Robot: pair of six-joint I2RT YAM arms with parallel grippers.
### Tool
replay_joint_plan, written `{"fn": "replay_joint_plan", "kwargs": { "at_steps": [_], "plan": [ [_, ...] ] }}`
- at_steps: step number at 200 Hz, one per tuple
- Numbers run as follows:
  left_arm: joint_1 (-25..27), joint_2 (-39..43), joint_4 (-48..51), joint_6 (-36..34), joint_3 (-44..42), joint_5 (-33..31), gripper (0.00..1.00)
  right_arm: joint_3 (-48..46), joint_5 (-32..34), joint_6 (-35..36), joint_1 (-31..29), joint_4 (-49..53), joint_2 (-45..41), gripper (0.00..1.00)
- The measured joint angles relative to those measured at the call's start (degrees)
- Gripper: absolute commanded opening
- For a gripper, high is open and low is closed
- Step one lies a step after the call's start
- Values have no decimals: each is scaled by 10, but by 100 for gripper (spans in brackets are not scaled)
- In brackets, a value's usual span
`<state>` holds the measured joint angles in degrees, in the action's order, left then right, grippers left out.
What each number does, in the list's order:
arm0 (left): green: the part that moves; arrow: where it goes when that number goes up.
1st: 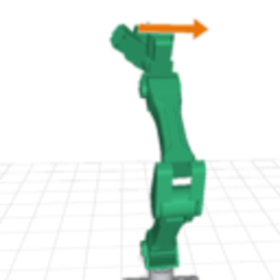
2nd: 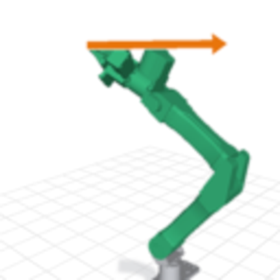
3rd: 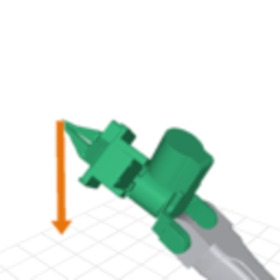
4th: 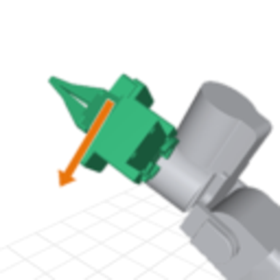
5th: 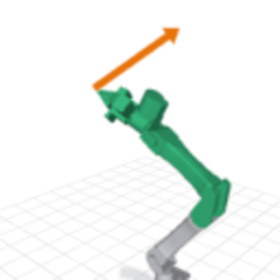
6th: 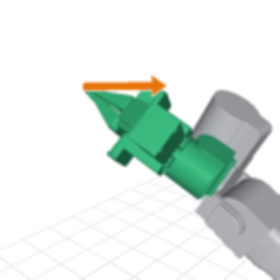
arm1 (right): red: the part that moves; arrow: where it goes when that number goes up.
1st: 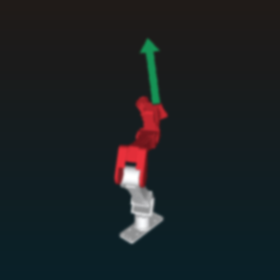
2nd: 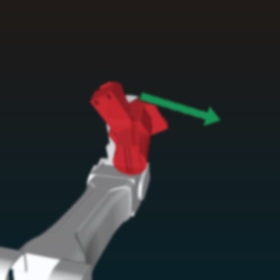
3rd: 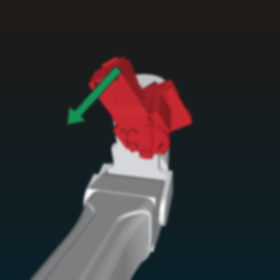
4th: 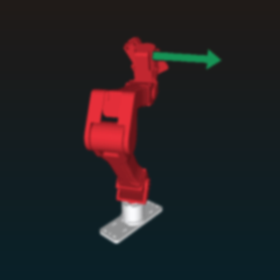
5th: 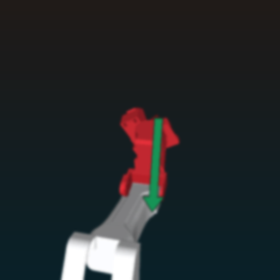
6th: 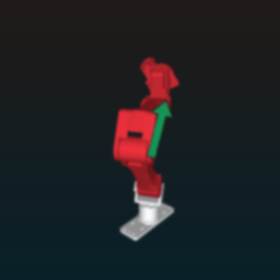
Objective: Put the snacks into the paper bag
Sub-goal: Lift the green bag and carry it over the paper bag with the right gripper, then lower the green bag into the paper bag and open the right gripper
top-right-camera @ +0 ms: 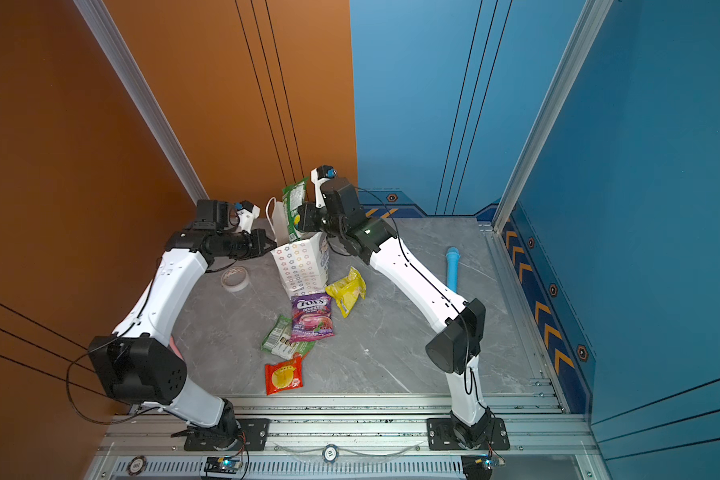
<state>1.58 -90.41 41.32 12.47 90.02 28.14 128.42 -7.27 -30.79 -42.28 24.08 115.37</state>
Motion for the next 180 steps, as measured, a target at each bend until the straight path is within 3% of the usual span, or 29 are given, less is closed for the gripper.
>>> {"fn": "replay_joint_plan", "kwargs": {
  "at_steps": [72,180],
  "plan": [
    [0,0,0,0,0,0,2,129,-18,-3,16,24,115,0],
    [3,0,0,0,0,0,2,139,-90,-54,17,29,149,0]
  ]
}}
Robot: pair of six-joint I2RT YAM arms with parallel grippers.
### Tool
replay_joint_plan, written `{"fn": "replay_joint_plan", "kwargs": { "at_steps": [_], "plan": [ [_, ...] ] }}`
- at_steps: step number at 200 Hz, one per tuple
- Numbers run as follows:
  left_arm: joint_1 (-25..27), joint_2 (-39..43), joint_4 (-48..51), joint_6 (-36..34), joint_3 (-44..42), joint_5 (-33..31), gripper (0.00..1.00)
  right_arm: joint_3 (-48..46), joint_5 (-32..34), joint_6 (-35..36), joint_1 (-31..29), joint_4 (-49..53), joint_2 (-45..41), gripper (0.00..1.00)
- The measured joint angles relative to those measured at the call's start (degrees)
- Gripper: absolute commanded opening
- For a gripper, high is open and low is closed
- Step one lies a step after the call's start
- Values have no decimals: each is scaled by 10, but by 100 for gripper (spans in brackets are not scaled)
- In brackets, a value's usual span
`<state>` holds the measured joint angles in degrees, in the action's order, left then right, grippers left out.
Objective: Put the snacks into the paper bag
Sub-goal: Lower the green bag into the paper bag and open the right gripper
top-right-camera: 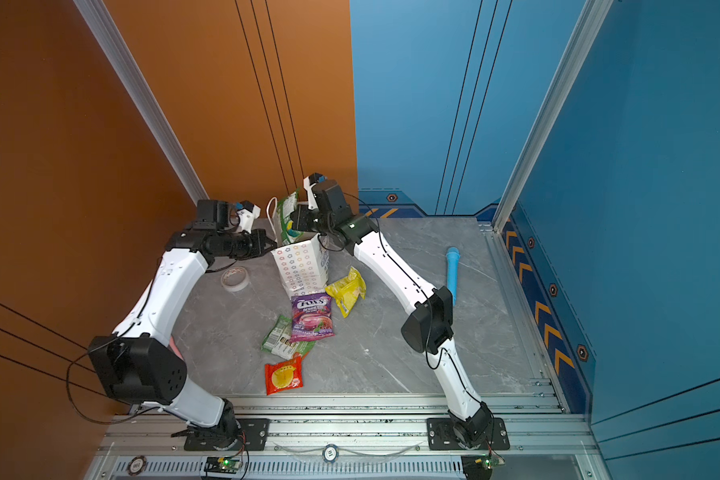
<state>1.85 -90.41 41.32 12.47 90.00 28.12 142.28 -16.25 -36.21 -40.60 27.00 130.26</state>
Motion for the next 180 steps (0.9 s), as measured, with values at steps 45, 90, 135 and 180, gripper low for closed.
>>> {"fn": "replay_joint_plan", "kwargs": {
  "at_steps": [45,90,135,180],
  "plan": [
    [0,0,0,0,0,0,2,7,-7,-28,-1,-12,24,0],
    [0,0,0,0,0,0,2,7,-7,-44,0,-16,42,49],
    [0,0,0,0,0,-2,2,3,-4,-36,25,-26,25,57],
    [0,0,0,0,-1,-2,2,-133,25,-2,41,-45,-121,61]
  ]
}}
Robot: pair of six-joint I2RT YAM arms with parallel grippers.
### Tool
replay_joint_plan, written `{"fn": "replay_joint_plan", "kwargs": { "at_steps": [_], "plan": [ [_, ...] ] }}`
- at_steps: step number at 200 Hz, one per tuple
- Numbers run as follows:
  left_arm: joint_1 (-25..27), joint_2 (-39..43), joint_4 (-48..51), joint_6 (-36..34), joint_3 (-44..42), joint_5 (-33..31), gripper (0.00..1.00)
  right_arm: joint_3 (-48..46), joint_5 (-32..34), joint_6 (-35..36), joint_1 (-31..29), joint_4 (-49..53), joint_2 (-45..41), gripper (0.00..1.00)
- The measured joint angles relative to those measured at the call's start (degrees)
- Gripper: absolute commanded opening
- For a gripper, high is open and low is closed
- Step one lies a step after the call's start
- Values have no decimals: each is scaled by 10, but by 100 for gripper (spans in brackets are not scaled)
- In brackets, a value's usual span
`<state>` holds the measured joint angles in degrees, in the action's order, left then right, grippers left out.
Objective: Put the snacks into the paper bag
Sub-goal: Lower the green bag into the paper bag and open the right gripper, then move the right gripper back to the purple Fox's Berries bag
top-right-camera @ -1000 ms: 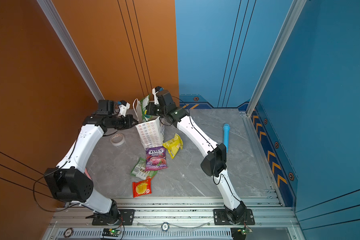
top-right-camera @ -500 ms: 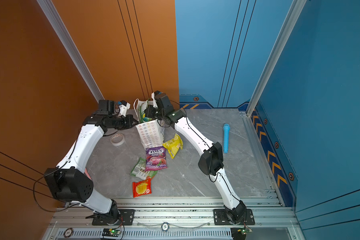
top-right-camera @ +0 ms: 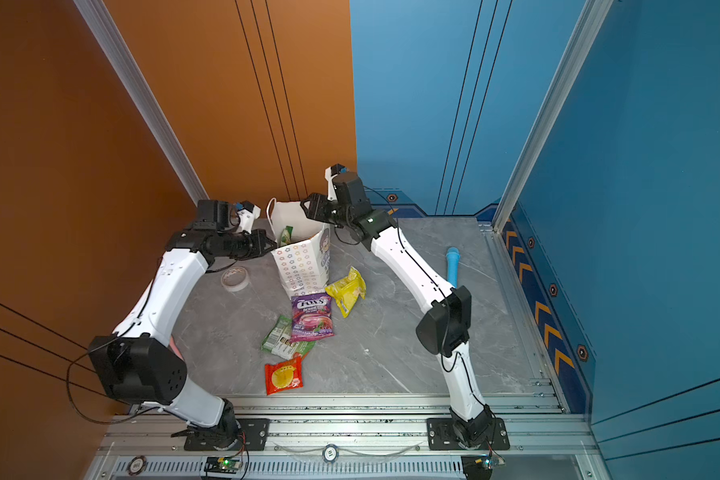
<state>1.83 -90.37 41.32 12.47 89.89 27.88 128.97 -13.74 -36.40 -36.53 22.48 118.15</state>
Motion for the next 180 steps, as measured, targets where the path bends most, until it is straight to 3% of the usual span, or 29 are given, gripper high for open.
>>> {"fn": "replay_joint_plan", "kwargs": {
  "at_steps": [40,71,115,147,180],
  "plan": [
    [0,0,0,0,0,0,2,-122,21,25,-1,-41,-126,63],
    [0,0,0,0,-1,0,2,-274,37,40,-1,-77,-202,70],
    [0,0,0,0,-2,-2,2,-469,56,67,-3,-84,-286,95],
    [0,0,0,0,-2,-4,2,-580,90,68,-13,-90,-359,95],
    [0,0,0,0,-2,-5,2,-624,105,53,-17,-93,-379,95]
  ]
}}
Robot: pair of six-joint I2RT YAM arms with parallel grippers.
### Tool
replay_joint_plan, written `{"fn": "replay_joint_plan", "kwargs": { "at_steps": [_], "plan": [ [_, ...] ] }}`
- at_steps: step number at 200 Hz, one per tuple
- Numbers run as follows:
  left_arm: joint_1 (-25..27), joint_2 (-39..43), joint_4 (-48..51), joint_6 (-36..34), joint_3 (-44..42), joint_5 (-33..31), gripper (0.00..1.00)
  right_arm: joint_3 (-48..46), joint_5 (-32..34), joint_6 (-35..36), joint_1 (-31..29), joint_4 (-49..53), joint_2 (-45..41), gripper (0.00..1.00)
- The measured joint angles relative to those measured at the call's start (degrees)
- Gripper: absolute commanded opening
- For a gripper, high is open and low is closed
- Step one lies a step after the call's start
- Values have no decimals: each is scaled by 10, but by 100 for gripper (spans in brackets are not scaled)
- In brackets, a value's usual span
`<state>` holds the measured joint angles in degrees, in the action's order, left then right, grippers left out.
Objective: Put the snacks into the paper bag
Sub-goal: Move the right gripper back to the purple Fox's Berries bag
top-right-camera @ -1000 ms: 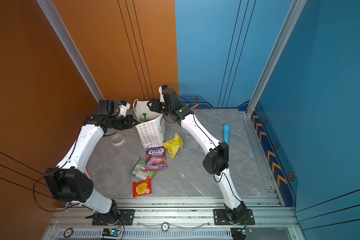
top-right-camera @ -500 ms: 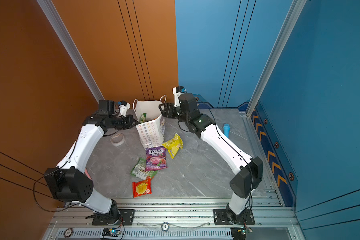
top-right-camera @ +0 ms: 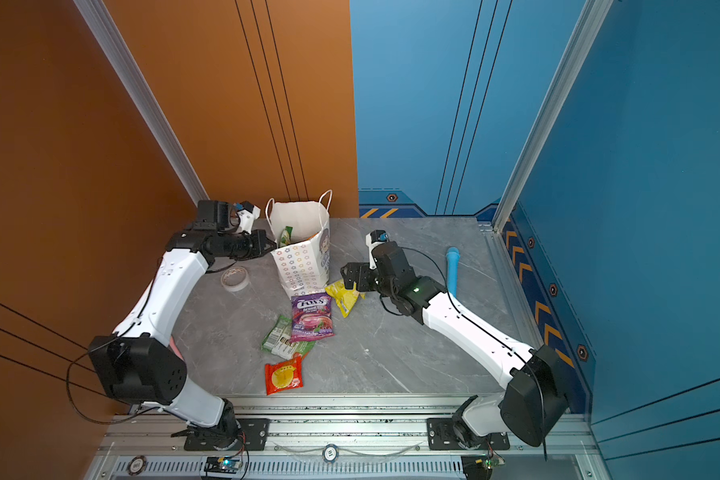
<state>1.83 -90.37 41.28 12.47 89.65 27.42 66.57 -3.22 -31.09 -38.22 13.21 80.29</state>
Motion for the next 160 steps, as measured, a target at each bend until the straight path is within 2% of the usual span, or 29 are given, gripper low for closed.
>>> {"fn": "replay_joint_plan", "kwargs": {
  "at_steps": [26,59,118,160],
  "plan": [
    [0,0,0,0,0,0,2,-19,0,-13,-1,0,2,86],
    [0,0,0,0,0,0,2,-20,-3,-38,-10,-10,31,81],
    [0,0,0,0,0,0,2,-20,-34,-89,-46,-14,136,76],
    [0,0,0,0,0,-2,2,-11,-48,-113,-70,-19,188,67]
  ]
}}
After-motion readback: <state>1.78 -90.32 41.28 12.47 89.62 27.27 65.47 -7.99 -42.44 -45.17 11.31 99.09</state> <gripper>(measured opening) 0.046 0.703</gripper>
